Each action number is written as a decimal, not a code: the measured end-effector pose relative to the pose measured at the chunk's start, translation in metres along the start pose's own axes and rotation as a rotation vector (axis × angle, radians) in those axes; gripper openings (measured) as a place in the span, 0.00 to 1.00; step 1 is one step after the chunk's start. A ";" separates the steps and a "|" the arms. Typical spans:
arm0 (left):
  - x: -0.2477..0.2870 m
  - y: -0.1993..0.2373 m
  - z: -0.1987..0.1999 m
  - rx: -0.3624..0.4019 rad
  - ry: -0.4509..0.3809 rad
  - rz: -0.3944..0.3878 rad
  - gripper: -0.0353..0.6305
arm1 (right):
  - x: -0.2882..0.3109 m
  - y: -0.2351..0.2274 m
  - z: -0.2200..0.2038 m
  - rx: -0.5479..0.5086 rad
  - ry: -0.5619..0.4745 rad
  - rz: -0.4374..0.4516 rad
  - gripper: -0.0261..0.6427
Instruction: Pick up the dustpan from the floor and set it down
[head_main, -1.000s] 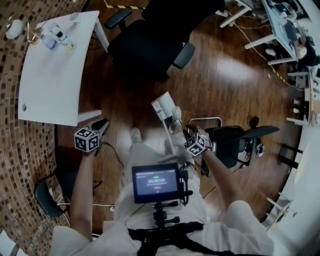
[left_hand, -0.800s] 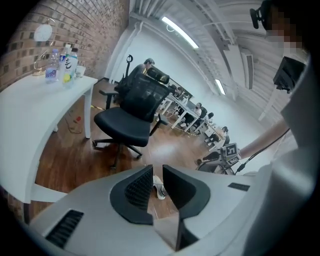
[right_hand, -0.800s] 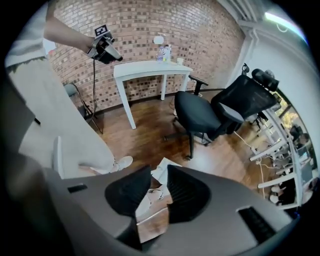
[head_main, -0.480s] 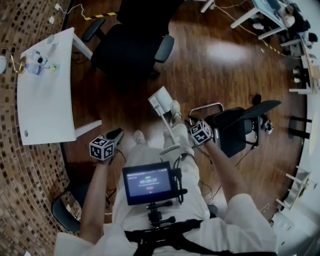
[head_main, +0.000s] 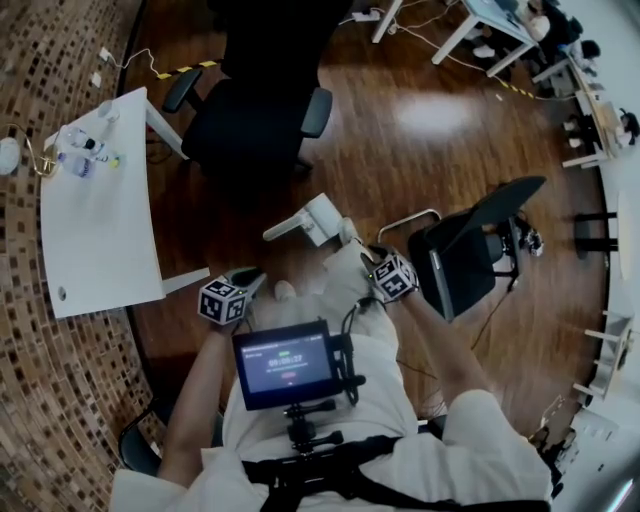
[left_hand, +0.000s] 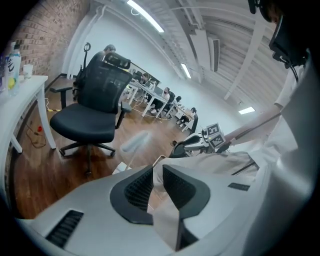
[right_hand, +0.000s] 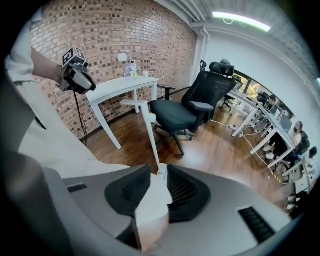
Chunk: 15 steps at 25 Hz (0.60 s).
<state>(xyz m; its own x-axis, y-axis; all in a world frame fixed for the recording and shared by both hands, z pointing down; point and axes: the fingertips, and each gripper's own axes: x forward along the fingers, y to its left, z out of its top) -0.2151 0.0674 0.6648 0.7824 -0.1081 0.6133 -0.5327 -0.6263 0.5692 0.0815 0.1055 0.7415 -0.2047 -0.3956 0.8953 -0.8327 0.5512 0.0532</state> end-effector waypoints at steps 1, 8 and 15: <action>-0.001 0.004 0.001 0.001 -0.006 0.002 0.14 | 0.000 0.000 0.003 0.001 -0.002 -0.009 0.23; -0.015 0.033 0.005 -0.009 -0.025 0.028 0.14 | -0.001 -0.007 0.018 -0.003 0.007 -0.043 0.23; -0.018 0.043 0.014 -0.024 -0.067 0.043 0.14 | -0.008 -0.010 0.024 -0.040 0.016 -0.066 0.23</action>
<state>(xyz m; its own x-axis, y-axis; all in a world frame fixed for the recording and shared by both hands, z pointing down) -0.2476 0.0313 0.6708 0.7779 -0.1868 0.6000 -0.5734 -0.6015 0.5562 0.0789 0.0859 0.7232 -0.1419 -0.4205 0.8961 -0.8228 0.5534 0.1294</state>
